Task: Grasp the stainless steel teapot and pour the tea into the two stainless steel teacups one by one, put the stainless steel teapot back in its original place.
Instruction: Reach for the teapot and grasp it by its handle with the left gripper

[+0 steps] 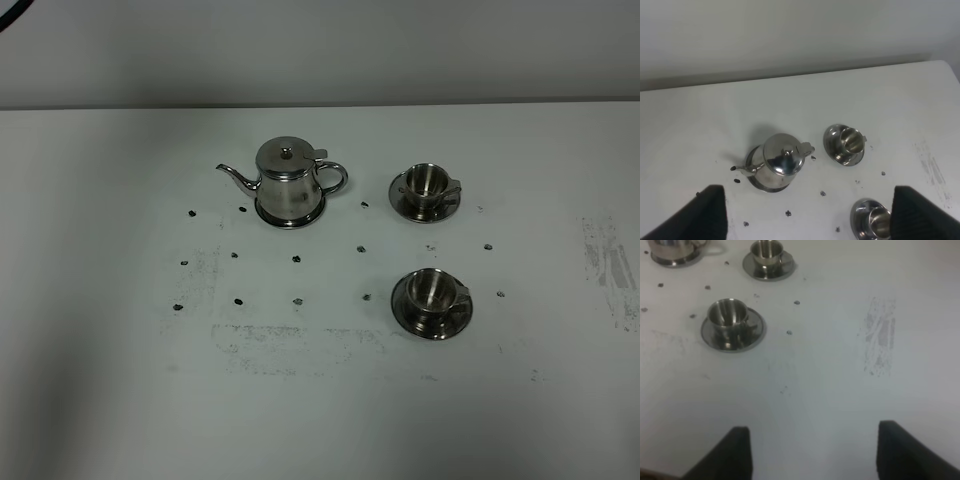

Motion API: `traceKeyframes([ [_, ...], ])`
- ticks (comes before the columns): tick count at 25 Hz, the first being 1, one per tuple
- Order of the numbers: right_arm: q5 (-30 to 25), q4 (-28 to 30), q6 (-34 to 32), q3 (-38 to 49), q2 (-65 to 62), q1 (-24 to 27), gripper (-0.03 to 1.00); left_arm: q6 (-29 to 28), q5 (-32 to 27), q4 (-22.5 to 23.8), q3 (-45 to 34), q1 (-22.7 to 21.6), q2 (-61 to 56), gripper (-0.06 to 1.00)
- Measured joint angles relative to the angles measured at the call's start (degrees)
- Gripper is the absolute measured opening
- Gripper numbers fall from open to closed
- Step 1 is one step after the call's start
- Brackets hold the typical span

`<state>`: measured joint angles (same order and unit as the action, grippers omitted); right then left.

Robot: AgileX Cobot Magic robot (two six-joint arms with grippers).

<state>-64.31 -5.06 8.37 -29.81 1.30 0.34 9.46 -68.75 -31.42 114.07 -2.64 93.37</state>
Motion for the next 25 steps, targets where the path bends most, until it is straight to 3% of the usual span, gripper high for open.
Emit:
traceKeyframes([
  [25, 0.0, 0.0, 0.0, 0.0, 0.0, 0.0, 0.55, 0.3, 0.0, 0.1, 0.0, 0.0, -0.2, 0.66],
])
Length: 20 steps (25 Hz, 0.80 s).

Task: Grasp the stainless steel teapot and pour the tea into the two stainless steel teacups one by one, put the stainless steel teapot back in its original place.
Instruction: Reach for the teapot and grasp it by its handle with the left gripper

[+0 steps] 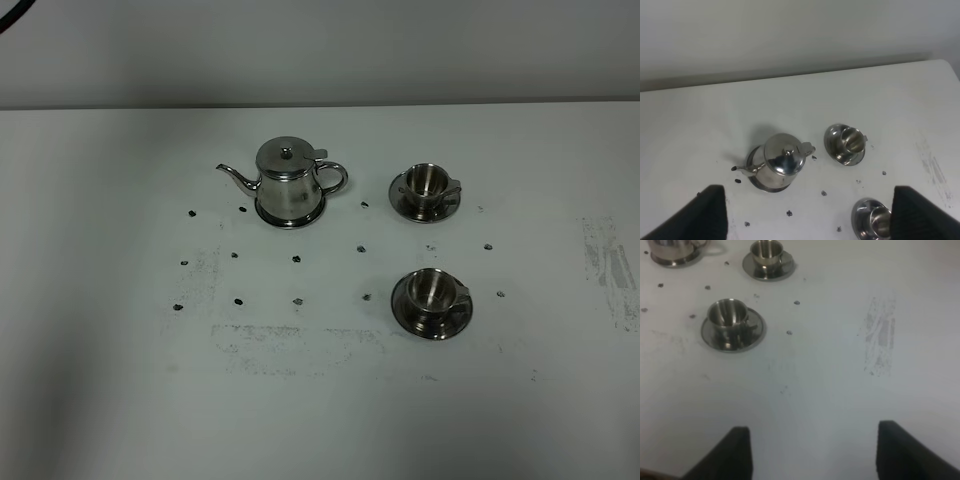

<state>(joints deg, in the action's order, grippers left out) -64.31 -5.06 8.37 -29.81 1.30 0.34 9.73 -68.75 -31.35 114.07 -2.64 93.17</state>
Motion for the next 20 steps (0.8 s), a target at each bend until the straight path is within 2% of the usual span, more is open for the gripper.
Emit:
traceKeyframes([
  [5, 0.0, 0.0, 0.0, 0.0, 0.0, 0.0, 0.55, 0.0, 0.0, 0.2, 0.0, 2.0, -1.2, 0.66],
  [8, 0.0, 0.0, -0.1, 0.0, 0.0, 0.0, 0.55, 0.0, 0.0, 0.2, 0.0, 6.5, -0.9, 0.66],
  [10, 0.0, 0.0, -0.1, 0.0, 0.0, 0.0, 0.55, 0.0, 0.0, 0.5, 0.0, 11.1, 0.1, 0.66],
  [12, 0.0, 0.0, -0.1, 0.0, 0.0, 0.0, 0.55, 0.0, 0.0, 2.8, 0.0, 15.7, 1.7, 0.66],
  [17, 0.0, 0.0, -0.1, 0.0, 0.0, 0.0, 0.55, -1.2, 0.1, 12.7, 0.0, 27.4, 8.1, 0.6],
  [20, 0.0, 0.0, -0.1, 0.0, 0.0, 0.0, 0.55, -2.3, 0.1, 17.9, 0.0, 32.7, 12.1, 0.57],
])
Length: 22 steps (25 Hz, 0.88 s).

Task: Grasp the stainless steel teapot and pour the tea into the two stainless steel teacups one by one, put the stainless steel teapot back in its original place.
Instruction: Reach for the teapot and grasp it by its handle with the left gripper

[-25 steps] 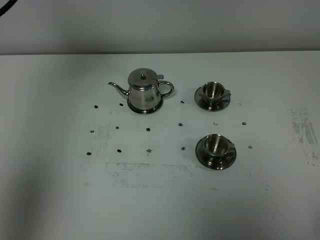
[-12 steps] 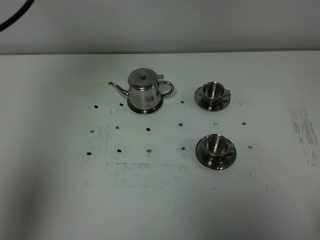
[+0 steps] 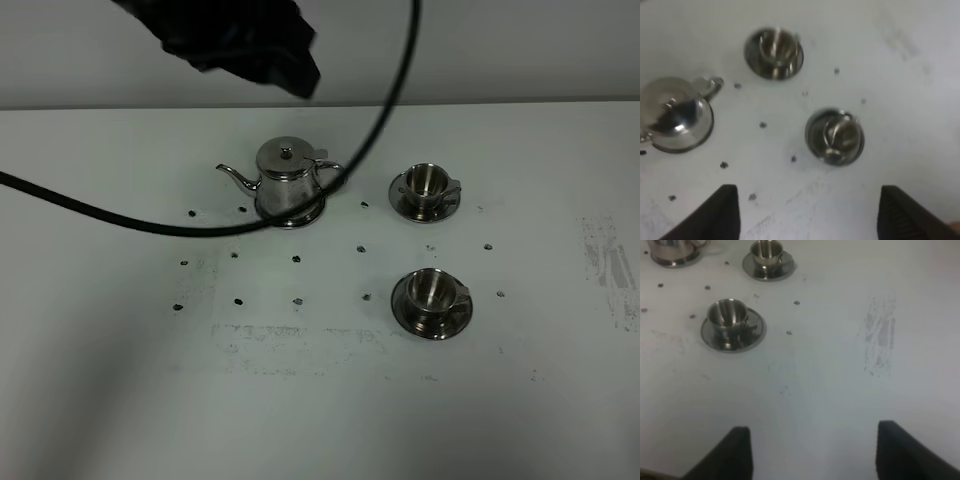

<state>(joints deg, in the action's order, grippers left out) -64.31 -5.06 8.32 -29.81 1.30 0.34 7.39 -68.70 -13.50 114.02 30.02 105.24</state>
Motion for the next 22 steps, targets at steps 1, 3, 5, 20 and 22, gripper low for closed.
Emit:
traceKeyframes([
  [1, 0.0, 0.0, 0.0, 0.0, 0.0, 0.0, 0.55, -0.4, 0.1, 1.2, 0.0, 1.6, 1.3, 0.56],
  [3, 0.0, 0.0, 0.1, 0.0, 0.0, 0.0, 0.55, -0.7, 0.1, 4.1, 0.0, 4.2, 3.5, 0.56],
  [5, 0.0, 0.0, 0.1, 0.0, 0.0, 0.0, 0.55, -0.8, 0.1, 6.7, 0.0, 6.8, 5.9, 0.56],
  [20, 0.0, 0.0, 0.0, 0.0, 0.0, 0.0, 0.55, -11.5, 29.5, 18.1, 0.0, 11.7, 20.3, 0.56],
  [22, 0.0, 0.0, 0.0, 0.0, 0.0, 0.0, 0.55, -15.4, 32.3, 20.8, 0.0, 11.4, 22.3, 0.56],
])
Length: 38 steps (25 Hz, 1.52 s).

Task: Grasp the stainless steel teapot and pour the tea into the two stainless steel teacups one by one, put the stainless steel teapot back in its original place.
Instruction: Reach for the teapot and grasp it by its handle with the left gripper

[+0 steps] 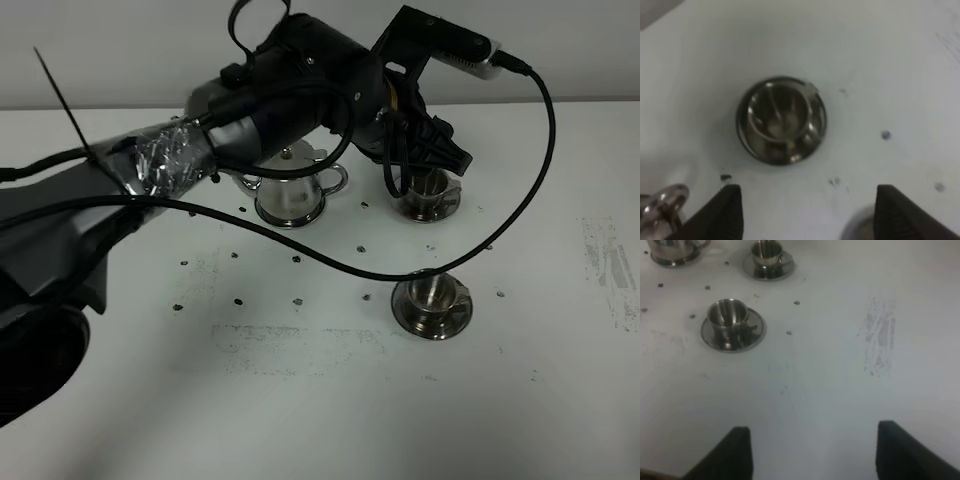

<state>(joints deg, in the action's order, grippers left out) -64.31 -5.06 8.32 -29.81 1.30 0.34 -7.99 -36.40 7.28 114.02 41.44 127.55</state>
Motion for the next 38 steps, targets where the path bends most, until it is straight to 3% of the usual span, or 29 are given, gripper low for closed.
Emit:
traceKeyframes([
  [6, 0.0, 0.0, 0.1, 0.0, 0.0, 0.0, 0.55, -13.8, 5.8, 11.1, 0.0, -1.1, 3.7, 0.56],
  [10, 0.0, 0.0, 0.1, 0.0, 0.0, 0.0, 0.55, -19.4, 6.9, 15.0, 0.0, -1.8, 4.7, 0.56],
  [18, 0.0, 0.0, 0.1, 0.0, 0.0, 0.0, 0.55, -24.1, 7.5, 16.8, 0.0, -2.4, 7.5, 0.56],
  [24, 0.0, 0.0, 0.1, 0.0, 0.0, 0.0, 0.55, -31.0, 7.6, 21.5, 0.0, -3.4, 7.9, 0.56],
  [38, 0.0, 0.0, 0.1, 0.0, 0.0, 0.0, 0.55, -31.7, 8.0, 20.9, 0.0, -3.9, 10.0, 0.56],
])
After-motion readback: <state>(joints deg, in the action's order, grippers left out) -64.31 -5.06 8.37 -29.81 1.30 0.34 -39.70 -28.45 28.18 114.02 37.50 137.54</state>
